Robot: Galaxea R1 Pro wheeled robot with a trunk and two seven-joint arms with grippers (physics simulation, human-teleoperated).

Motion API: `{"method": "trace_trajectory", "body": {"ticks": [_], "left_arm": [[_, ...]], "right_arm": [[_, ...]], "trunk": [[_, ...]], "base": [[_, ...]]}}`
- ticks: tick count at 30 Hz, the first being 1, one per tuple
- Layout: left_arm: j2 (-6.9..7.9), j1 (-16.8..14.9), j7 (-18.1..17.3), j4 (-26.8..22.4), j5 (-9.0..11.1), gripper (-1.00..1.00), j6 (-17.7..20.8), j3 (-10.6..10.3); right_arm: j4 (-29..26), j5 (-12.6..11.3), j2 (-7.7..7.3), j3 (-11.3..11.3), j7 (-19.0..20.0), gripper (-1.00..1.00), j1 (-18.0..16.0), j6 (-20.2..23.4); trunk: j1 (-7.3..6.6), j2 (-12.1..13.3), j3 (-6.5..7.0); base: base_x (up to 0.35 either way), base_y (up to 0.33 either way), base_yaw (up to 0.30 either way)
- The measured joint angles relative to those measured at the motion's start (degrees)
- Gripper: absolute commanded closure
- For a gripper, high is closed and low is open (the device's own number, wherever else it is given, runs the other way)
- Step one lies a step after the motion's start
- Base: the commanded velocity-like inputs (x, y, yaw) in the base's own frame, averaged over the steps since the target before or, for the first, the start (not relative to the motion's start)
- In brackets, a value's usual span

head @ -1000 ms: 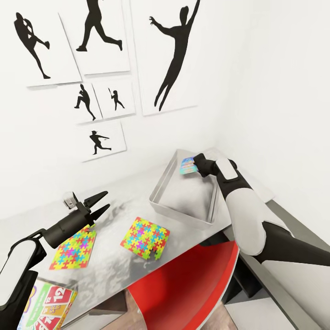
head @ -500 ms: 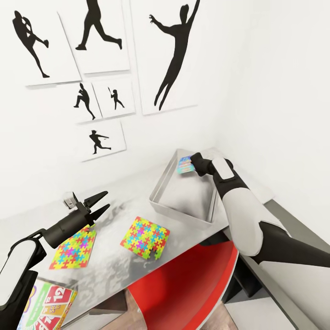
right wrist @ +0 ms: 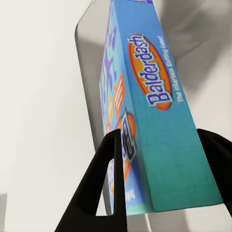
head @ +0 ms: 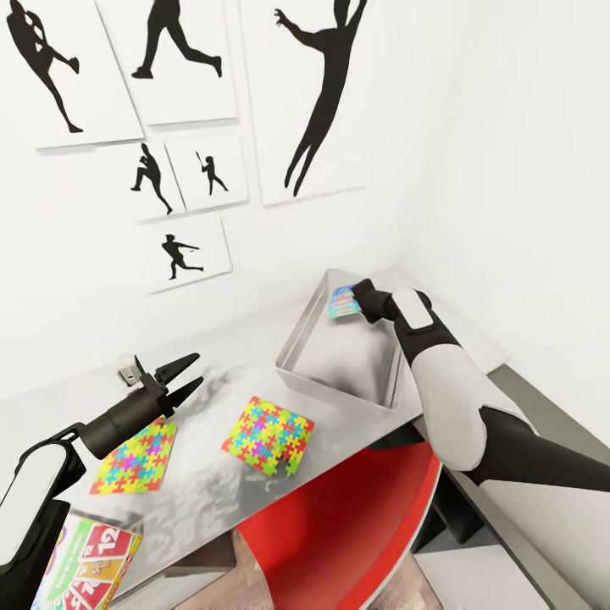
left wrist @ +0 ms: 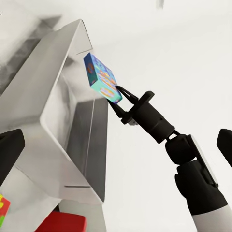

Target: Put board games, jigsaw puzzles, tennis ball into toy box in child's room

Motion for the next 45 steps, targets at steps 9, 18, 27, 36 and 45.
{"method": "trace_trajectory", "body": {"ticks": [9,18,27,36,45], "left_arm": [[0.00,0.04,0.01,0.00,0.00,-1.00,0.00,0.00],[0.00,0.01,0.00,0.00,0.00,-1.00,0.00,0.00],[0.00,0.04,0.06,0.00,0.01,-1.00,0.00,0.00],[0.00,0.00,0.01,0.00,0.01,-1.00,0.00,0.00],[0.00,-0.02,-0.04,0.00,0.01,-1.00,0.00,0.00]], "right_arm": [[0.00,0.02,-0.16,0.02,0.00,1.00,-0.34,-0.01],[0.00,0.02,-0.16,0.01,0.00,1.00,-0.39,-0.01],[-0.16,-0.01,-0.08,0.00,0.00,1.00,-0.40,-0.10],[-0.26,-0.01,-0.14,0.04,-0.01,1.00,-0.40,-0.11],[-0.26,-0.02,-0.09,0.14,0.03,1.00,-0.34,-0.11]], "trunk": [[0.00,0.00,-0.83],[0.00,0.00,-1.67],[0.00,-0.01,-2.01],[0.00,-0.01,-2.06],[0.00,-0.01,-2.07]], "base": [[0.000,0.000,0.000],[0.000,0.000,0.000],[0.000,0.000,0.000],[0.000,0.000,0.000],[0.000,0.000,0.000]]}}
